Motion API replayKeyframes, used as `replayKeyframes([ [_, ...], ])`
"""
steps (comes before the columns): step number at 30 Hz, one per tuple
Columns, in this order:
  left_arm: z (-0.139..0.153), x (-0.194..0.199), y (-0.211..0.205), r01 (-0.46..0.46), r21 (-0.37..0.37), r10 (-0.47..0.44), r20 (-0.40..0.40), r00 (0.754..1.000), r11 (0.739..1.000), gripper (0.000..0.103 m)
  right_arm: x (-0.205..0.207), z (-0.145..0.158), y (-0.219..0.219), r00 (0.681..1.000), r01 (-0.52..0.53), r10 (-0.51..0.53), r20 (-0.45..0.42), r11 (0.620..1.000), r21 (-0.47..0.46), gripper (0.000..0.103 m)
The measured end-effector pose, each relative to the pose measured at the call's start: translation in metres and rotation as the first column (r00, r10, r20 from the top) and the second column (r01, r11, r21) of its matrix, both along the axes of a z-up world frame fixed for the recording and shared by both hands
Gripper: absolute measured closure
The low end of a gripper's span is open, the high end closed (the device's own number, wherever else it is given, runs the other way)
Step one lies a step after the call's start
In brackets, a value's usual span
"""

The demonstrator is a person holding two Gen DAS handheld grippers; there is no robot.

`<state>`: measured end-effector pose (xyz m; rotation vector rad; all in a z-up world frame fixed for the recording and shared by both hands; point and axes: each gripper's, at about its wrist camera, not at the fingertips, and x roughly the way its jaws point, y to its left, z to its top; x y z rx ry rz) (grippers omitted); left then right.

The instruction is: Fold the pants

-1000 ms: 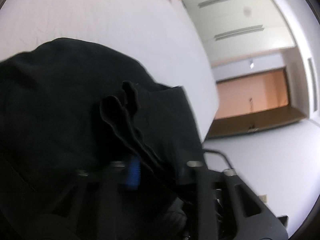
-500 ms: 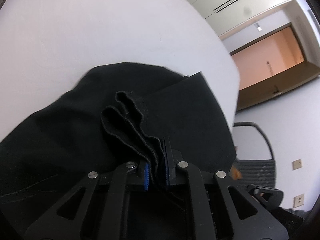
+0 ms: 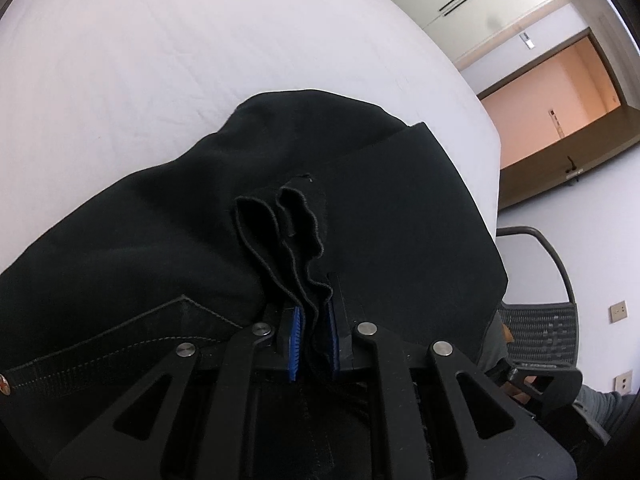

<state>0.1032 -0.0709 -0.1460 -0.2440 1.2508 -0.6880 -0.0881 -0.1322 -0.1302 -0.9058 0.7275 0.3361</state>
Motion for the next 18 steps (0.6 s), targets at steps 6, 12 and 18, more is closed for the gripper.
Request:
replayKeyframes([
  [6, 0.008, -0.002, 0.003, -0.026, 0.016, 0.026, 0.015, 1.0, 1.0, 0.088, -0.004, -0.006, -0.001, 1.0, 0.001, -0.001, -0.008, 1.0, -0.013, 0.09],
  [12, 0.033, -0.011, 0.029, -0.121, 0.124, 0.11, 0.098, 0.989, 0.985, 0.088, -0.013, 0.015, -0.015, 0.996, -0.033, 0.04, -0.081, 0.996, 0.081, 0.059],
  [18, 0.064, -0.026, 0.019, -0.087, -0.02, 0.089, 0.161, 0.983, 0.996, 0.088, 0.031, 0.078, -0.108, 0.961, 0.183, -0.066, -0.267, 0.878, 0.443, 0.059],
])
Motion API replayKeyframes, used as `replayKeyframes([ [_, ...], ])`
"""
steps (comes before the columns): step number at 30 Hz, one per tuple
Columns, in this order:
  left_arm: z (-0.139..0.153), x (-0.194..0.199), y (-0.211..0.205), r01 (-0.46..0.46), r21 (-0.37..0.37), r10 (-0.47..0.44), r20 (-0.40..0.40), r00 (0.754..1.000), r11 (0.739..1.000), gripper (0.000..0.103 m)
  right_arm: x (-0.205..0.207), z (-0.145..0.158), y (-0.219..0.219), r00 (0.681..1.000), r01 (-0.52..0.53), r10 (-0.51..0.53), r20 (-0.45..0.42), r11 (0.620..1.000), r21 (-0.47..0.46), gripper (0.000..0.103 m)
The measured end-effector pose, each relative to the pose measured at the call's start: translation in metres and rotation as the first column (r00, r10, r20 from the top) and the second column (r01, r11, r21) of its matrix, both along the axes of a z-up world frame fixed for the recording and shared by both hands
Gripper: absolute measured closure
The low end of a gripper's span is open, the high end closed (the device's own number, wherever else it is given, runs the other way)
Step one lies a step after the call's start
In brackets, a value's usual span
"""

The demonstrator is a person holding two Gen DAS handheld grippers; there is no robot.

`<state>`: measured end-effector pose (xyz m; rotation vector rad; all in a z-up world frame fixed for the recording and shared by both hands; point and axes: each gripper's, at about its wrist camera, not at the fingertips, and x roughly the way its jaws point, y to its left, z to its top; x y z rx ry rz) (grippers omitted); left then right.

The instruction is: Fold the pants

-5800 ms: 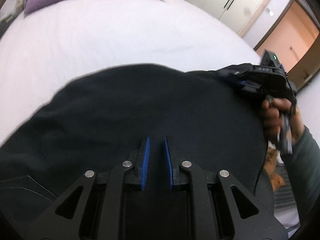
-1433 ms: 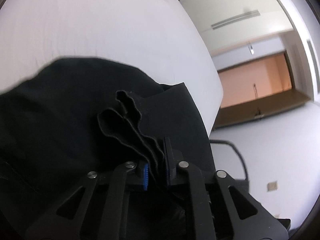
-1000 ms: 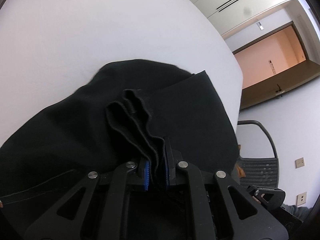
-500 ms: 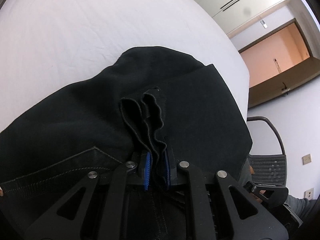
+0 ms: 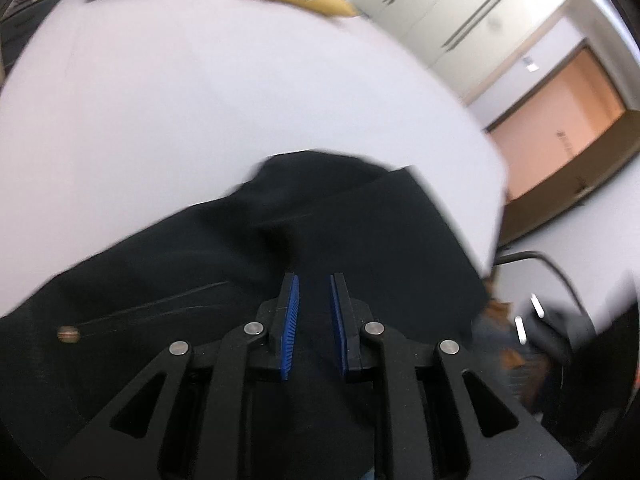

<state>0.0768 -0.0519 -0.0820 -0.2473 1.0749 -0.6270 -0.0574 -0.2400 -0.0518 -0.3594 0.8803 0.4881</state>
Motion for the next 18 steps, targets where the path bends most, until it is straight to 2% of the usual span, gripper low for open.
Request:
replayKeyframes([
  [1, 0.001, -0.003, -0.008, 0.023, -0.031, -0.023, 0.0, 1.0, 0.999, 0.088, 0.015, 0.011, -0.027, 0.997, 0.073, -0.07, -0.035, 0.992, 0.102, 0.059],
  [3, -0.003, -0.011, -0.032, 0.082, -0.052, -0.082, 0.001, 0.997, 0.995, 0.088, 0.05, 0.028, -0.087, 0.979, 0.189, -0.152, -0.135, 0.926, 0.326, 0.059],
  [5, -0.016, -0.019, -0.052, 0.121, -0.036, -0.122, -0.021, 0.992, 0.992, 0.088, 0.084, 0.03, -0.13, 0.966, 0.222, -0.122, -0.228, 0.843, 0.491, 0.059],
  [7, -0.034, -0.026, -0.065, 0.142, -0.013, -0.143, -0.069, 0.987, 0.99, 0.088, 0.118, 0.018, -0.162, 0.947, 0.254, -0.072, -0.313, 0.762, 0.595, 0.058],
  [8, -0.041, -0.03, -0.066, 0.14, 0.004, -0.139, -0.085, 0.987, 0.99, 0.088, 0.139, 0.005, -0.178, 0.931, 0.29, -0.059, -0.361, 0.723, 0.627, 0.058],
  [11, -0.049, -0.04, -0.059, 0.113, -0.02, -0.114, -0.072, 0.991, 0.993, 0.088, 0.164, -0.037, -0.196, 0.877, 0.383, -0.04, -0.479, 0.66, 0.647, 0.057],
  [14, -0.053, -0.039, -0.047, 0.102, -0.065, -0.108, -0.089, 0.99, 0.993, 0.088, 0.181, -0.08, -0.209, 0.815, 0.459, -0.05, -0.578, 0.665, 0.589, 0.056],
  [15, -0.055, -0.036, -0.044, 0.096, -0.081, -0.104, -0.098, 0.99, 0.992, 0.088, 0.177, -0.094, -0.213, 0.795, 0.477, -0.039, -0.605, 0.655, 0.586, 0.056],
  [16, -0.057, -0.035, -0.042, 0.088, -0.097, -0.098, -0.107, 0.989, 0.991, 0.088, 0.176, -0.1, -0.217, 0.789, 0.483, -0.02, -0.614, 0.637, 0.6, 0.058],
  [18, -0.055, -0.035, -0.035, 0.083, -0.101, -0.094, -0.107, 0.99, 0.991, 0.088, 0.162, -0.103, -0.227, 0.797, 0.479, -0.003, -0.604, 0.613, 0.629, 0.057],
])
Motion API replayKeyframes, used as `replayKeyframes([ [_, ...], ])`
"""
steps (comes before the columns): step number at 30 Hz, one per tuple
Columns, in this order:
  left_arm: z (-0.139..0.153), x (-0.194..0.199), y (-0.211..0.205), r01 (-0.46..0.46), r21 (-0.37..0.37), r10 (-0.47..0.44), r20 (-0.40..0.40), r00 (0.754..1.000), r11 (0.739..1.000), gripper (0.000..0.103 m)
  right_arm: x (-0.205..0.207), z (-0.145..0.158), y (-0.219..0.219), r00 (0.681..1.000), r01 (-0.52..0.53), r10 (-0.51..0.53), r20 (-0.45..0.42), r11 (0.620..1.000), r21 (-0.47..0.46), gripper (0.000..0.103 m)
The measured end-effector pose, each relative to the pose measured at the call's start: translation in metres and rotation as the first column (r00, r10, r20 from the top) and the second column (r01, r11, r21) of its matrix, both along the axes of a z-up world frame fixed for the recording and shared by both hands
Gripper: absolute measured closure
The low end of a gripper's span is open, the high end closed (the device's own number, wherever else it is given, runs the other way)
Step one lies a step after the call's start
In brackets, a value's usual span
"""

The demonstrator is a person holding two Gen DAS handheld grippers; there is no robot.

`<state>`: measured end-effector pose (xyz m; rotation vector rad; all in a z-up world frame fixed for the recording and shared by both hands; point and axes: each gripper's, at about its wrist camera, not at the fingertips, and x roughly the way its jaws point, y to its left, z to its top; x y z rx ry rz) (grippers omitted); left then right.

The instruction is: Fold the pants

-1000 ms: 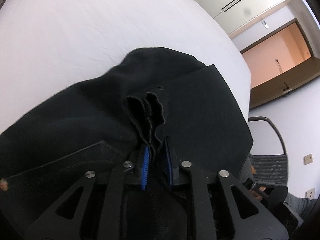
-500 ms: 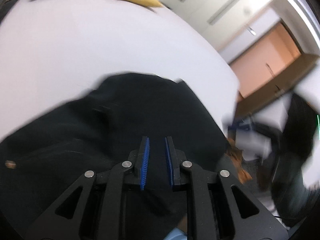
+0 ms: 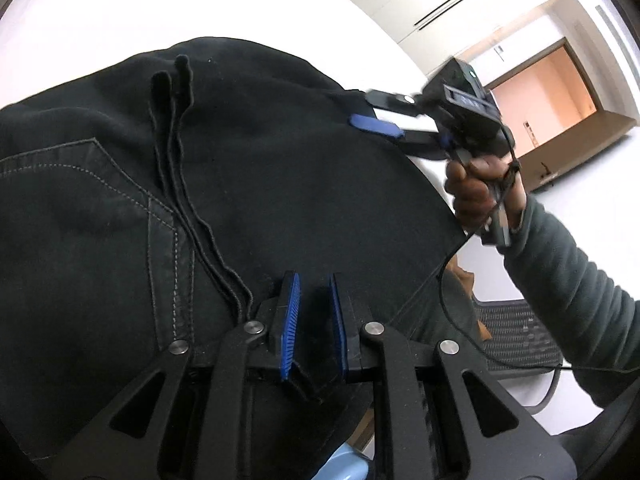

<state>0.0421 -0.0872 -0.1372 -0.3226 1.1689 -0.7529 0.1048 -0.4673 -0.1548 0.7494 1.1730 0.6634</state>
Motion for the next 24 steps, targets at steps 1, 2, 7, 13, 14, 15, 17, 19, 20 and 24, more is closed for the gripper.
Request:
replayKeyframes([
  [1, 0.003, 0.003, 0.009, 0.0, 0.004, 0.0, 0.007, 1.0, 1.0, 0.088, -0.005, -0.001, -0.001, 1.0, -0.007, 0.007, -0.001, 1.0, 0.015, 0.055],
  [2, 0.003, 0.004, 0.01, 0.0, 0.007, 0.0, 0.015, 1.0, 1.0, 0.088, -0.014, 0.001, -0.004, 1.0, -0.02, 0.02, -0.001, 0.999, 0.03, 0.054],
  [7, -0.002, 0.001, 0.006, -0.015, -0.021, 0.015, 0.008, 1.0, 1.0, 0.088, -0.061, 0.004, -0.009, 0.996, -0.093, 0.094, -0.007, 0.995, 0.042, 0.053],
  [13, -0.005, -0.018, 0.006, -0.028, -0.016, 0.029, 0.016, 0.999, 0.999, 0.088, -0.108, 0.037, -0.004, 0.991, -0.13, 0.131, 0.028, 0.991, -0.036, 0.044],
  [14, -0.006, -0.02, 0.005, -0.034, -0.021, 0.034, 0.015, 0.999, 0.999, 0.088, -0.109, 0.052, -0.001, 0.989, -0.127, 0.129, 0.078, 0.992, -0.019, 0.042],
  [15, -0.008, -0.021, 0.003, -0.038, -0.023, 0.038, 0.016, 0.999, 0.999, 0.088, -0.106, 0.063, -0.007, 0.986, -0.124, 0.124, 0.112, 0.992, -0.005, 0.039],
  [17, -0.006, -0.025, 0.003, -0.042, -0.016, 0.042, 0.027, 0.999, 0.999, 0.088, -0.09, 0.079, 0.001, 0.976, -0.122, 0.115, 0.182, 0.992, 0.024, 0.035],
  [19, -0.003, -0.032, 0.004, -0.047, -0.007, 0.048, 0.034, 0.998, 0.999, 0.088, -0.07, 0.077, 0.011, 0.976, -0.1, 0.086, 0.202, 0.993, 0.06, 0.029],
  [20, -0.001, -0.035, 0.004, -0.057, -0.008, 0.057, 0.037, 0.998, 0.998, 0.088, -0.061, 0.069, 0.015, 0.981, -0.092, 0.079, 0.178, 0.993, 0.071, 0.028],
  [24, 0.016, -0.049, 0.025, -0.13, -0.008, 0.13, 0.065, 0.989, 0.991, 0.088, -0.049, 0.002, 0.035, 0.996, -0.086, 0.084, -0.02, 0.989, -0.125, 0.041],
])
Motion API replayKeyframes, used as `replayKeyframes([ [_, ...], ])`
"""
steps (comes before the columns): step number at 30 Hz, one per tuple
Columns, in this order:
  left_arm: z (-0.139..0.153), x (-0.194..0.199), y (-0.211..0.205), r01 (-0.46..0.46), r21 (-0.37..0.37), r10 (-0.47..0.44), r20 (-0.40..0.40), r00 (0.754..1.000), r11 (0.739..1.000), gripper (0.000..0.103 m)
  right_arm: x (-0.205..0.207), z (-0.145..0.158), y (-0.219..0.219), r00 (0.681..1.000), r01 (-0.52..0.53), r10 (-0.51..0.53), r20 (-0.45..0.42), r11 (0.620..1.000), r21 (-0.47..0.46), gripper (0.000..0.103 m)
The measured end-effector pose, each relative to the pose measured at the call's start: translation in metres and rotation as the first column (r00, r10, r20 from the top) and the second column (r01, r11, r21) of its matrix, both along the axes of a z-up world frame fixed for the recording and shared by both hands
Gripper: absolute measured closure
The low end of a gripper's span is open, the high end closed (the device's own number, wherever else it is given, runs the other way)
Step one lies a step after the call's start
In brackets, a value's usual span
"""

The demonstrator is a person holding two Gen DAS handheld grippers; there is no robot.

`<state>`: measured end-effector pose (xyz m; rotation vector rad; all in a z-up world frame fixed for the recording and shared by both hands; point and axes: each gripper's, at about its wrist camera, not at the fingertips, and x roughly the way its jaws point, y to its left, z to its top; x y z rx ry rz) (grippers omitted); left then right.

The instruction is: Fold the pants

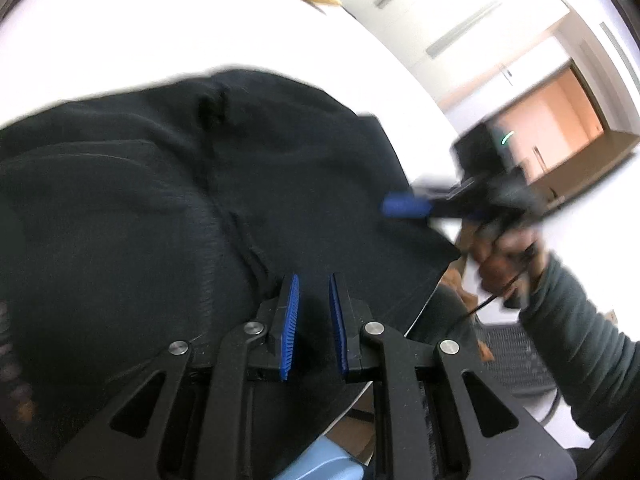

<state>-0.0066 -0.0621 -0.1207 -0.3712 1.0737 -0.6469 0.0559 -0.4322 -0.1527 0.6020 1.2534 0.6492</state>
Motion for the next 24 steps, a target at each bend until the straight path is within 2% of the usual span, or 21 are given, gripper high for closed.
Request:
replayKeyframes([
  [1, 0.007, -0.008, 0.014, -0.042, -0.01, 0.042, 0.009, 0.999, 0.999, 0.088, -0.004, 0.003, 0.0, 0.999, 0.016, -0.016, 0.038, 1.0, -0.002, 0.039],
  [4, 0.016, -0.029, 0.056, -0.151, -0.079, 0.151, 0.001, 0.988, 0.985, 0.088, -0.017, 0.022, -0.008, 0.995, 0.056, -0.069, 0.077, 0.985, 0.162, 0.035],
  [6, 0.023, -0.052, 0.091, -0.237, -0.113, 0.239, 0.007, 0.971, 0.965, 0.088, -0.023, 0.04, -0.002, 0.985, 0.047, -0.087, 0.15, 0.967, 0.25, 0.035],
  [7, 0.026, -0.065, 0.108, -0.287, -0.112, 0.29, 0.017, 0.957, 0.951, 0.088, -0.025, 0.048, 0.002, 0.979, 0.037, -0.095, 0.182, 0.953, 0.3, 0.035],
  [9, 0.029, -0.092, 0.143, -0.402, -0.122, 0.407, 0.024, 0.913, 0.908, 0.088, -0.026, 0.055, 0.014, 0.971, 0.02, -0.108, 0.214, 0.926, 0.377, 0.034],
  [10, 0.028, -0.108, 0.165, -0.484, -0.127, 0.489, 0.013, 0.872, 0.866, 0.083, -0.026, 0.057, 0.021, 0.969, 0.012, -0.11, 0.222, 0.916, 0.4, 0.034],
  [11, 0.026, -0.12, 0.179, -0.539, -0.13, 0.543, -0.002, 0.84, 0.832, 0.075, -0.025, 0.057, 0.029, 0.968, 0.005, -0.109, 0.226, 0.91, 0.415, 0.034],
  [12, 0.023, -0.131, 0.19, -0.587, -0.137, 0.59, -0.022, 0.807, 0.798, 0.044, -0.023, 0.055, 0.039, 0.969, -0.002, -0.104, 0.226, 0.906, 0.423, 0.034],
  [13, 0.019, -0.146, 0.204, -0.647, -0.156, 0.65, -0.04, 0.759, 0.746, 0.014, -0.02, 0.054, 0.048, 0.97, -0.007, -0.097, 0.221, 0.904, 0.427, 0.034],
  [14, 0.016, -0.155, 0.212, -0.685, -0.166, 0.688, -0.044, 0.724, 0.71, 0.008, -0.018, 0.05, 0.057, 0.973, -0.01, -0.091, 0.212, 0.903, 0.43, 0.034],
  [15, 0.011, -0.162, 0.22, -0.714, -0.171, 0.716, -0.061, 0.696, 0.679, 0.008, -0.018, 0.045, 0.062, 0.976, -0.013, -0.084, 0.202, 0.901, 0.434, 0.034],
  [19, -0.01, -0.161, 0.234, -0.735, -0.232, 0.725, -0.143, 0.674, 0.637, 0.008, -0.023, 0.035, 0.073, 0.981, -0.013, -0.074, 0.177, 0.894, 0.447, 0.034],
  [21, -0.019, -0.154, 0.237, -0.743, -0.223, 0.723, -0.176, 0.668, 0.631, 0.008, -0.031, 0.038, 0.068, 0.981, -0.015, -0.074, 0.177, 0.892, 0.452, 0.034],
  [24, -0.03, -0.142, 0.236, -0.739, -0.237, 0.712, -0.203, 0.673, 0.631, 0.008, -0.036, 0.04, 0.067, 0.979, -0.013, -0.082, 0.186, 0.888, 0.459, 0.034],
])
